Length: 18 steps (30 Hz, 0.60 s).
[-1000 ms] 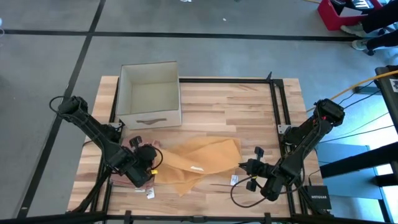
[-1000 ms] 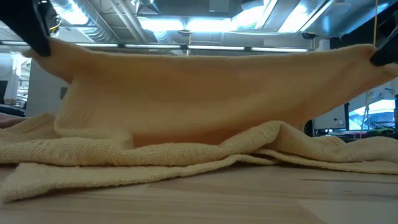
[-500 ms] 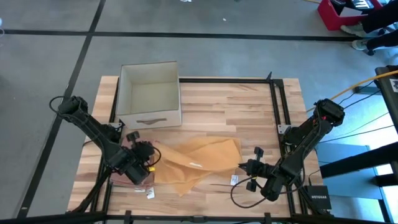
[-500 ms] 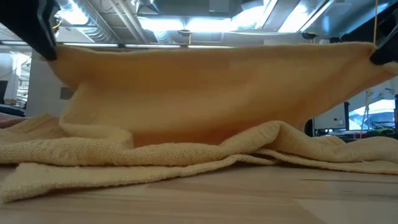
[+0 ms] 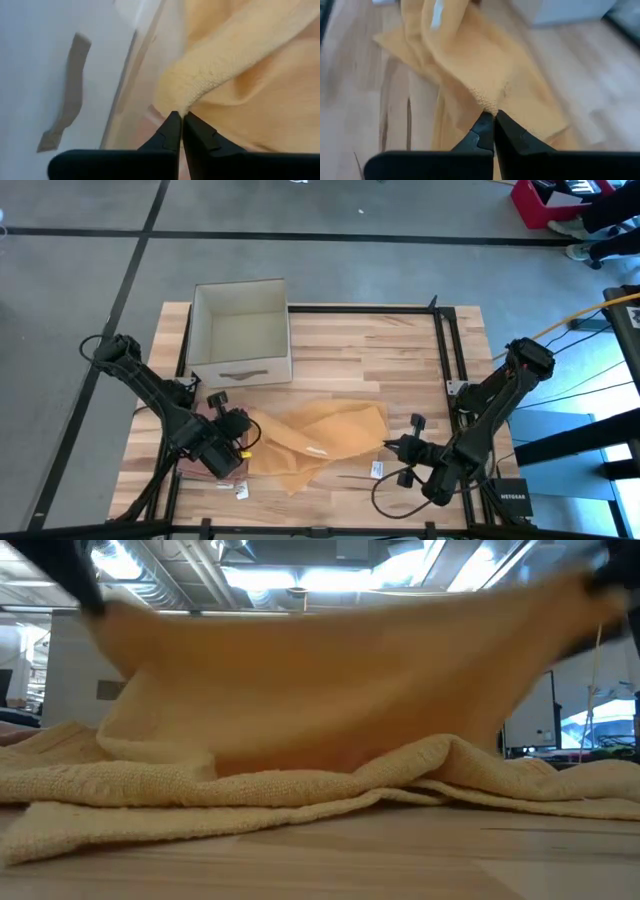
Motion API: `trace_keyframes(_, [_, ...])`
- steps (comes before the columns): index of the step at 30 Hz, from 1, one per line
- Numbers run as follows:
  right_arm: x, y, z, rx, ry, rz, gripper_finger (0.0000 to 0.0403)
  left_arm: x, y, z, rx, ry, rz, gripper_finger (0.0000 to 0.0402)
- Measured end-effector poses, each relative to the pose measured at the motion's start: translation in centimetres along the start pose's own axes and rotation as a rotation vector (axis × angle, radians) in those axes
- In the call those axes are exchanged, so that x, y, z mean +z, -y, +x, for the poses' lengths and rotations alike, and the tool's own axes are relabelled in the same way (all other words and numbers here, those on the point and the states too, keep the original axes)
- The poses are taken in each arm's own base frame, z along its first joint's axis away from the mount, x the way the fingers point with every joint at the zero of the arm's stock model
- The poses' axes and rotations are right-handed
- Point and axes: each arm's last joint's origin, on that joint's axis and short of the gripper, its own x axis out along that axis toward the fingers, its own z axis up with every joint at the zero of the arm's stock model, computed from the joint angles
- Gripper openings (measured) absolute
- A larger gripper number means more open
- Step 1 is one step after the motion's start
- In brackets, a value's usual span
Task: Fold towel
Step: Fold the yellow towel
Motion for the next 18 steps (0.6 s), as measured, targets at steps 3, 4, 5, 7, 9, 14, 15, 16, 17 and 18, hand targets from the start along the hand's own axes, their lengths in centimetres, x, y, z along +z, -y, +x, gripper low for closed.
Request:
trace_keyframes(3, [3.2,0.2,-2.2,-0.031,0.024,-0.05,0.0003,1.8,0.0,-2.4,-0.06,0.046,-0.017,0.0003])
trace_keyframes(4, [4.3,0.4,-3.1,-0.044,0.019,-0.084,0.0003,2.6,-0.2,-3.4,-0.076,0.071,-0.025,0.0002])
trace_keyframes(5, [5.5,0.7,-4.1,-0.055,0.019,-0.102,0.0002,3.3,-0.4,-4.5,-0.093,0.104,-0.037,0.0002])
trace_keyframes(7, [8.1,1.5,-6.2,-0.081,0.038,-0.117,0.0002,4.7,-0.8,-6.6,-0.127,0.185,-0.053,0.0002])
trace_keyframes(9, [10.4,2.4,-8.1,-0.097,0.066,-0.121,0.0002,6.1,-1.4,-8.7,-0.141,0.278,-0.058,0.0002])
trace_keyframes(14, [14.7,5.0,-12.1,-0.142,0.176,-0.129,0.0001,8.8,-3.7,-13.0,-0.075,0.52,-0.071,0.0003])
trace_keyframes(15, [15.4,5.5,-12.7,-0.161,0.202,-0.129,0.0001,9.2,-4.2,-13.7,-0.047,0.561,-0.076,0.0003])
trace_keyframes(16, [16.2,6.1,-13.2,-0.181,0.228,-0.123,0.0001,9.6,-4.7,-14.3,-0.016,0.597,-0.082,0.0004])
trace_keyframes(17, [16.9,6.7,-13.5,-0.2,0.249,-0.117,0.0001,10.0,-5.2,-14.8,0.01,0.627,-0.088,0.0004])
trace_keyframes(18, [17.5,7.3,-13.8,-0.222,0.266,-0.123,0.0001,10.3,-5.7,-15.2,0.036,0.65,-0.092,0.0004])
